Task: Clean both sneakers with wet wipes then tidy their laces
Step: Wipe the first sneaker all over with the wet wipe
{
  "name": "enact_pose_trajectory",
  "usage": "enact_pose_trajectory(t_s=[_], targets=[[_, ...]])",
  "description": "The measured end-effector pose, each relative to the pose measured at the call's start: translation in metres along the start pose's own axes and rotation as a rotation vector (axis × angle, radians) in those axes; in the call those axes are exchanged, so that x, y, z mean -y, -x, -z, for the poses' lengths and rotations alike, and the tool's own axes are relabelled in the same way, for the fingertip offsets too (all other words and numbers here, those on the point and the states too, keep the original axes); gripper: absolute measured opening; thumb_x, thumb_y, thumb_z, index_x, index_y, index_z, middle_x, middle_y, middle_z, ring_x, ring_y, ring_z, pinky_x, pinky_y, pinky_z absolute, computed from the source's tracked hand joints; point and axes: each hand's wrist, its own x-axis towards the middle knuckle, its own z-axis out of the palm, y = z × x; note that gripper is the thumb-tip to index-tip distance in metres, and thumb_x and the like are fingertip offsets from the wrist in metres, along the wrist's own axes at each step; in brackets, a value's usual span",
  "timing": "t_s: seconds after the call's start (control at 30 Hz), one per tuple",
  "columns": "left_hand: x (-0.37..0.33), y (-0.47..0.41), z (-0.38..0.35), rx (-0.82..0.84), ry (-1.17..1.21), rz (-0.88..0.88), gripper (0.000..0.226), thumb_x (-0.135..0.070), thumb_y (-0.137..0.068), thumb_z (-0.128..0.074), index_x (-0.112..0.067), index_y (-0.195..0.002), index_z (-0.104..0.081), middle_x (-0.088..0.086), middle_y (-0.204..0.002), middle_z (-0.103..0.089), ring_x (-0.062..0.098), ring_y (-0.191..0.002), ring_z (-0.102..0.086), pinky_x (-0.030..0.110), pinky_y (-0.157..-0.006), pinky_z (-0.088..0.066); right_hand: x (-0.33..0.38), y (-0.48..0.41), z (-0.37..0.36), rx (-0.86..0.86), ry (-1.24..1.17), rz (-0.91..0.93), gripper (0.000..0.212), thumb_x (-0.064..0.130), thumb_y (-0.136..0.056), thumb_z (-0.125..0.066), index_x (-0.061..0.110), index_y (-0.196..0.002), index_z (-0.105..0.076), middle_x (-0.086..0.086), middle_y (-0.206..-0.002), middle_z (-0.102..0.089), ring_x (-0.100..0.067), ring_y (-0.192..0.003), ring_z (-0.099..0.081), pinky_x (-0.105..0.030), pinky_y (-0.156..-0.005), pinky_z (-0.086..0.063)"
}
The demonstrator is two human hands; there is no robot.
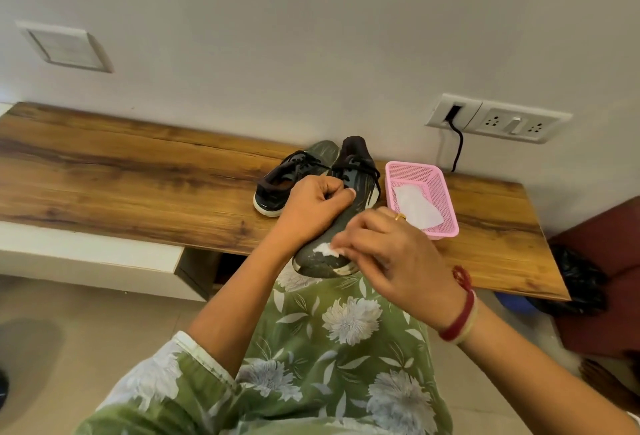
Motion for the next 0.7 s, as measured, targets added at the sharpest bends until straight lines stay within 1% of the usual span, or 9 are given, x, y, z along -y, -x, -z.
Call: enact_pose_trajectory(t_s=[0.1, 0.17, 0.23, 0.3, 0.37, 0.5, 0.53, 0.63, 0.7], targets=[[0.001, -0.002, -0.001, -0.002, 0.022, 0.013, 0.041, -0.041, -0.075, -0.054, -0.023, -0.047, -0.03, -0.008, -0.045, -0.025, 0.007, -0.045, -0.025, 0.029, -0.052, -0.025, -0.011, -0.008, 0.006, -0.074, -0.003, -0.084, 0.021, 0.027, -0.09, -0.05, 0.019, -0.094, -0.069, 0.006, -0.087, -0.059, -0.01, -0.078, -0.051, -0.03, -0.06, -0.047], [0.001, -0.003, -0.001, -0.023, 0.017, 0.017, 0.042, -0.04, -0.075, -0.055, -0.022, -0.047, -0.03, -0.008, -0.045, -0.024, 0.007, -0.045, -0.025, 0.03, -0.053, -0.026, -0.007, -0.006, 0.004, -0.038, -0.07, -0.03, 0.019, 0.024, -0.09, -0.051, 0.018, -0.094, -0.069, 0.005, -0.088, -0.059, -0.012, -0.078, -0.053, -0.029, -0.062, -0.046], [0.001, -0.002, -0.001, -0.032, 0.004, 0.006, 0.042, -0.036, -0.076, -0.056, -0.022, -0.047, -0.03, -0.008, -0.045, -0.025, 0.007, -0.046, -0.025, 0.03, -0.053, -0.027, -0.002, -0.002, 0.001, 0.015, -0.068, 0.035, 0.018, 0.024, -0.091, -0.051, 0.018, -0.094, -0.068, 0.005, -0.088, -0.058, -0.011, -0.079, -0.051, -0.024, -0.062, -0.044], [0.0, -0.003, -0.001, -0.042, -0.008, 0.004, 0.041, -0.037, -0.076, -0.055, -0.022, -0.047, -0.03, -0.008, -0.045, -0.025, 0.008, -0.046, -0.025, 0.03, -0.052, -0.027, -0.01, -0.006, 0.001, -0.026, -0.045, -0.038, 0.02, 0.027, -0.09, -0.05, 0.019, -0.094, -0.069, 0.006, -0.088, -0.058, -0.009, -0.08, -0.05, -0.023, -0.062, -0.044], [0.0, -0.004, 0.0, -0.068, -0.023, 0.01, 0.041, -0.035, -0.076, -0.055, -0.022, -0.047, -0.029, -0.007, -0.045, -0.025, 0.008, -0.046, -0.025, 0.031, -0.053, -0.027, -0.015, -0.009, 0.003, -0.077, -0.055, -0.107, 0.021, 0.027, -0.089, -0.05, 0.019, -0.094, -0.069, 0.006, -0.088, -0.059, -0.01, -0.081, -0.051, -0.027, -0.063, -0.045], [0.0, -0.001, 0.003, -0.117, -0.062, 0.008, 0.043, -0.025, -0.08, -0.056, -0.011, -0.049, -0.029, -0.005, -0.047, -0.024, 0.008, -0.047, -0.024, 0.031, -0.052, -0.025, -0.001, -0.002, -0.002, 0.051, -0.045, 0.051, 0.02, 0.024, -0.091, -0.05, 0.017, -0.095, -0.068, 0.004, -0.089, -0.058, -0.011, -0.079, -0.051, -0.025, -0.061, -0.043], [-0.001, -0.001, 0.004, -0.12, -0.067, 0.006, 0.043, -0.025, -0.08, -0.056, -0.012, -0.049, -0.029, -0.007, -0.046, -0.024, 0.008, -0.046, -0.024, 0.031, -0.052, -0.025, -0.004, -0.004, -0.002, 0.042, -0.013, 0.046, 0.02, 0.024, -0.091, -0.05, 0.018, -0.094, -0.068, 0.004, -0.089, -0.058, -0.01, -0.079, -0.05, -0.026, -0.061, -0.044], [-0.004, -0.002, 0.006, -0.133, -0.089, 0.003, 0.046, -0.02, -0.081, -0.059, -0.021, -0.047, -0.027, -0.008, -0.041, -0.025, 0.005, -0.044, -0.023, 0.027, -0.049, -0.024, -0.017, -0.014, 0.003, -0.065, -0.007, -0.095, 0.02, 0.026, -0.089, -0.051, 0.019, -0.093, -0.069, 0.004, -0.088, -0.059, -0.013, -0.081, -0.052, -0.033, -0.062, -0.048], [-0.007, -0.001, 0.008, -0.146, -0.148, -0.007, 0.05, -0.018, -0.082, -0.061, -0.022, -0.046, -0.026, -0.007, -0.04, -0.025, 0.006, -0.042, -0.024, 0.022, -0.047, -0.024, -0.011, -0.013, 0.001, -0.009, 0.0, -0.032, 0.019, 0.025, -0.09, -0.051, 0.018, -0.094, -0.068, 0.004, -0.088, -0.058, -0.013, -0.08, -0.051, -0.028, -0.062, -0.045]])
